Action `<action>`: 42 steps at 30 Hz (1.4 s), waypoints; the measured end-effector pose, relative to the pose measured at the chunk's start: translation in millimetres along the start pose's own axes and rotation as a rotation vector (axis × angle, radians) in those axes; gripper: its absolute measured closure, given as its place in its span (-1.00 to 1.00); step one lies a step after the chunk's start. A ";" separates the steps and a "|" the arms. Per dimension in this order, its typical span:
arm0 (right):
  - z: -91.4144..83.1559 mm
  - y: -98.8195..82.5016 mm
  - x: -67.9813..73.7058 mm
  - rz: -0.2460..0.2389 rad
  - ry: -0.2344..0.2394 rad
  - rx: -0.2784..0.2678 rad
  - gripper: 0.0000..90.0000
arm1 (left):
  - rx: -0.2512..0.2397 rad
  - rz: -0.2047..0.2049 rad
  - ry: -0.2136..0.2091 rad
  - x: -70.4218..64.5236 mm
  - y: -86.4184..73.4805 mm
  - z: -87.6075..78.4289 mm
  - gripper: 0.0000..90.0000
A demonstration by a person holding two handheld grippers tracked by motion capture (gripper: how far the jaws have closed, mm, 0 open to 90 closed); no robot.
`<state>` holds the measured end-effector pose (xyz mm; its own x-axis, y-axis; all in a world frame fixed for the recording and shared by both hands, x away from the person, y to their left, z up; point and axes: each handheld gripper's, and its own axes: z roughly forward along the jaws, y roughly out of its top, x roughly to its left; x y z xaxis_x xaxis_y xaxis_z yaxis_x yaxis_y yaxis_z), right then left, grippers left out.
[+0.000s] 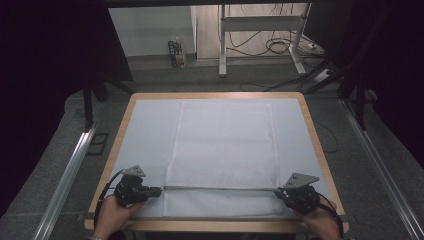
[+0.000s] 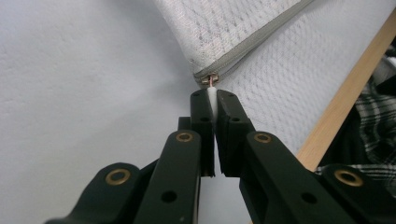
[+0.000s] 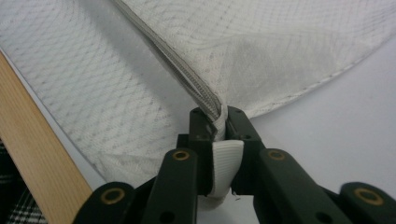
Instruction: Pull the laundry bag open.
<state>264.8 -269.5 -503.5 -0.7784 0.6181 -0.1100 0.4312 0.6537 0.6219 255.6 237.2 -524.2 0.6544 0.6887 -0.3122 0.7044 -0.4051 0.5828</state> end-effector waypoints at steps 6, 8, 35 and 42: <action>0.4 -2.3 1.2 0.005 0.021 0.013 0.52 | 0.017 0.006 0.026 -2.2 -1.0 4.6 0.92; 0.7 -2.8 1.8 0.002 0.032 0.015 0.43 | 0.019 0.006 0.030 -2.4 -1.7 5.2 0.92; -1.1 -3.4 1.9 0.019 0.009 -0.072 -0.80 | -0.115 0.072 0.179 -16.9 -1.4 7.3 -0.66; -9.1 -0.4 3.0 0.030 -0.009 -0.121 -0.89 | -0.154 0.076 0.192 -26.3 -8.6 -2.5 -0.87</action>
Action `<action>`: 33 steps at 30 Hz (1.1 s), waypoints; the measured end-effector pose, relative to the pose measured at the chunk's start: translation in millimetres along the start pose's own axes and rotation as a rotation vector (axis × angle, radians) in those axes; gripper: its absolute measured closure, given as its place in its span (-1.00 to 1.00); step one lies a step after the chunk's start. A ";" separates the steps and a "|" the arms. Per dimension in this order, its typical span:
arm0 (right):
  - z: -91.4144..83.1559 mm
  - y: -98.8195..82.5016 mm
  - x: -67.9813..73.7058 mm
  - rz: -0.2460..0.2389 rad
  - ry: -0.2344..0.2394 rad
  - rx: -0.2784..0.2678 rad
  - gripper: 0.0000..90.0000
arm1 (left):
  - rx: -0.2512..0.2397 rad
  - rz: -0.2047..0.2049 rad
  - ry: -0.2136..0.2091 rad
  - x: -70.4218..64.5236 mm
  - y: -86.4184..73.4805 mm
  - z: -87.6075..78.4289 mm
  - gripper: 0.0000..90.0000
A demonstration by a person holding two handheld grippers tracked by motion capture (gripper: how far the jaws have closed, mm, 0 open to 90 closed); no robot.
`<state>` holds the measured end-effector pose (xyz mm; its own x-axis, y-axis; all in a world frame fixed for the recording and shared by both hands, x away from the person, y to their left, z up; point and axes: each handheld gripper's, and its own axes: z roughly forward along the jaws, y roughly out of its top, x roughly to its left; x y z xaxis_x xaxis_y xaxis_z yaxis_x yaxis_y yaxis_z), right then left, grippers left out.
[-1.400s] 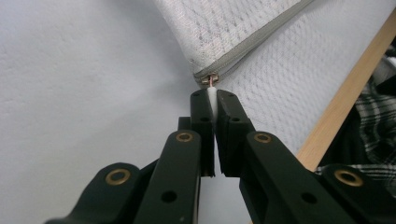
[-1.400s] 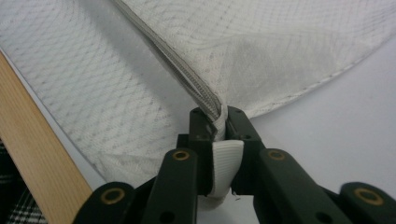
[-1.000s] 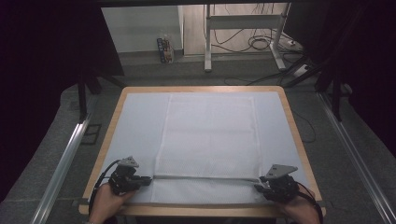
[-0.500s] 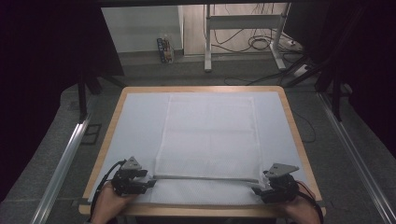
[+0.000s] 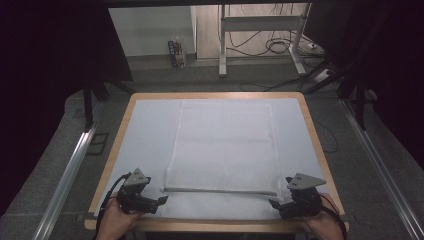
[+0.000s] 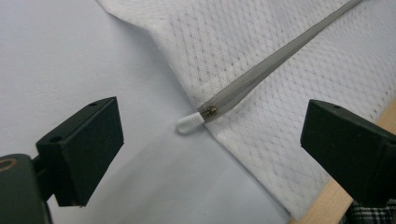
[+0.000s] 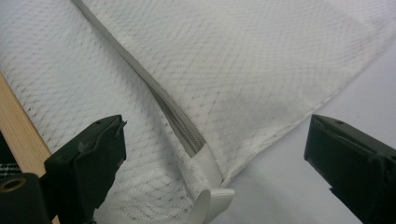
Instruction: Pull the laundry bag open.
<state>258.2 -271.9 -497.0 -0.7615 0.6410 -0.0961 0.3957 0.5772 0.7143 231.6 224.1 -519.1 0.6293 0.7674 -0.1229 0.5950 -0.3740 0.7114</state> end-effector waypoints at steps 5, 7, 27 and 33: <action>-5.4 -1.3 1.2 0.013 -0.003 -0.013 -0.95 | -0.014 0.007 0.029 -2.8 -8.2 -9.2 -0.91; -6.1 -3.3 2.1 0.019 -0.006 -0.009 -0.97 | -0.015 0.017 0.045 -4.0 -11.8 -12.3 -0.92; -25.7 -28.1 -0.4 0.148 -0.008 -0.042 -1.00 | -0.046 0.042 0.198 -5.6 -36.1 -29.1 -1.00; -26.8 -33.9 -2.5 0.169 -0.014 -0.023 -1.00 | -0.023 0.040 0.202 -5.0 -35.8 -26.8 -0.99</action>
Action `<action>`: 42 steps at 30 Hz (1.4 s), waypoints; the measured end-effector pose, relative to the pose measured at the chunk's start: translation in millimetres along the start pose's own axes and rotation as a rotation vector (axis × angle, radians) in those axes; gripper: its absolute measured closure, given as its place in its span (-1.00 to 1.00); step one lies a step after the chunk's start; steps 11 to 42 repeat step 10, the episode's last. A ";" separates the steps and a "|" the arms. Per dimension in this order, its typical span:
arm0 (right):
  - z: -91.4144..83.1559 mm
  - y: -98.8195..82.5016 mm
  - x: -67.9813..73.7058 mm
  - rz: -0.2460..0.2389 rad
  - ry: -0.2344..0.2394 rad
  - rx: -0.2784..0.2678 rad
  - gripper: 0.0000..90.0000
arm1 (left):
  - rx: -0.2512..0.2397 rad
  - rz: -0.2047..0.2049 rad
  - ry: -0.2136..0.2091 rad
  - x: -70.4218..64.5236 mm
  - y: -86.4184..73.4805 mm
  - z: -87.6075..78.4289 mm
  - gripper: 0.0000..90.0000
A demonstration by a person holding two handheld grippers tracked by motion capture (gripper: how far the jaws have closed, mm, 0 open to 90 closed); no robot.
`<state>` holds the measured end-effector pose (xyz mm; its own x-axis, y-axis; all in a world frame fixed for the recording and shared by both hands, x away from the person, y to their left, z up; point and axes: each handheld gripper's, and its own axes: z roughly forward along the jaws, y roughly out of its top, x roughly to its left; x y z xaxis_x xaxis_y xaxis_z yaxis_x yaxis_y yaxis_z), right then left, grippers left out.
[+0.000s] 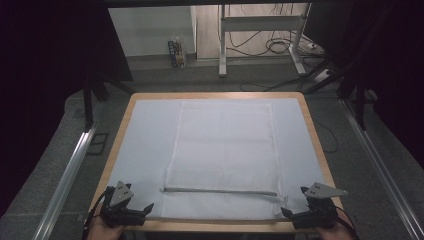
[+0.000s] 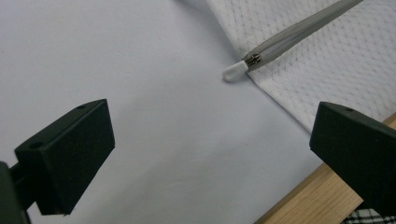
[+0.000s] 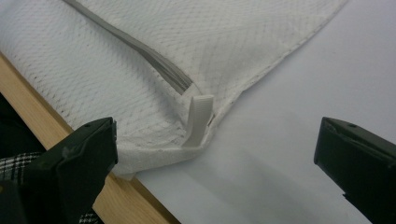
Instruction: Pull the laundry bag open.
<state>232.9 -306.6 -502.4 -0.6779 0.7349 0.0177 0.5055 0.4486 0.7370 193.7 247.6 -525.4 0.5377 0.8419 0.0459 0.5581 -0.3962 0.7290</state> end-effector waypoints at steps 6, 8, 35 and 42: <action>-2.0 -1.0 -2.8 0.028 0.006 -0.019 -1.00 | 0.016 -0.015 -0.007 1.5 0.1 2.0 -0.96; -1.0 -1.0 -2.9 0.030 0.005 -0.014 -1.00 | 0.018 -0.016 -0.007 1.6 0.3 2.5 -0.96; -0.4 -0.9 -2.9 0.025 0.002 -0.008 -1.00 | 0.028 -0.017 -0.004 1.7 0.9 3.3 -0.95; -0.4 -0.9 -2.9 0.025 0.002 -0.008 -1.00 | 0.028 -0.017 -0.004 1.7 0.9 3.3 -0.95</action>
